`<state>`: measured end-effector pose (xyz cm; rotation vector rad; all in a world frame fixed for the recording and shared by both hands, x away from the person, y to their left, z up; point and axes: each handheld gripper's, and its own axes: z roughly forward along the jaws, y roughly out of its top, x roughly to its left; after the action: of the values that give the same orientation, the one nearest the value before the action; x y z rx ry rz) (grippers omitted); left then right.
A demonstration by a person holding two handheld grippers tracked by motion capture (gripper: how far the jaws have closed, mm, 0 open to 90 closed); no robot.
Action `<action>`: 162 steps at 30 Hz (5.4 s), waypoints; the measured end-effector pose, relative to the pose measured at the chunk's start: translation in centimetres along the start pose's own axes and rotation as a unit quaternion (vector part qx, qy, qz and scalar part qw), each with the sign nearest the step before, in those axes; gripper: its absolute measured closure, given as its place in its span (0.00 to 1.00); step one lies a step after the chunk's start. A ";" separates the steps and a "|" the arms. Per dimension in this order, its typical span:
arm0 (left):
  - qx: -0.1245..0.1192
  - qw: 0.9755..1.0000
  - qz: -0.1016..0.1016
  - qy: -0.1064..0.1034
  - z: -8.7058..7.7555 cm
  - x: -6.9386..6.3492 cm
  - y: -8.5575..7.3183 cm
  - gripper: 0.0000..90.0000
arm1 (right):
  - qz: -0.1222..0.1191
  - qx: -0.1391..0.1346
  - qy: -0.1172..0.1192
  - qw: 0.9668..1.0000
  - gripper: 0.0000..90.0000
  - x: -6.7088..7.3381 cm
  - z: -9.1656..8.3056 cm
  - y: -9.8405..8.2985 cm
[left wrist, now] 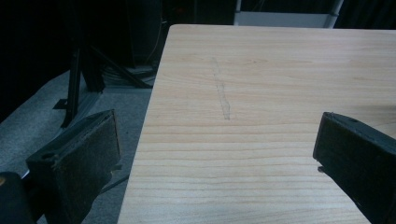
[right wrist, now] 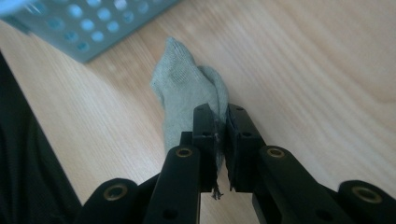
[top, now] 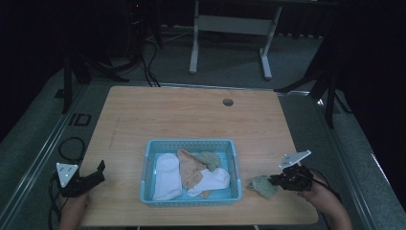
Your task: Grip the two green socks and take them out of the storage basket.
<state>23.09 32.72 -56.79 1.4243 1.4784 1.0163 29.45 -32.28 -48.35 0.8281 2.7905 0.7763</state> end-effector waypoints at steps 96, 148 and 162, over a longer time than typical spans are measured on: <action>0.000 1.000 0.001 -0.003 0.0 0.0 0.0 0.00 | -0.101 0.007 0.045 0.994 0.47 4.6 6.0 16.6; 0.000 1.000 0.001 -0.004 0.0 0.0 0.0 0.00 | -0.141 0.062 0.031 0.988 0.94 5.7 11.5 18.0; 0.001 1.000 0.002 -0.002 0.0 0.0 0.0 0.00 | -0.155 0.007 0.038 0.987 0.94 6.4 7.2 18.5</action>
<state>23.08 32.71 -56.79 1.4301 1.4734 1.0143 34.70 -12.36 -44.97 0.3559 2.8921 0.7469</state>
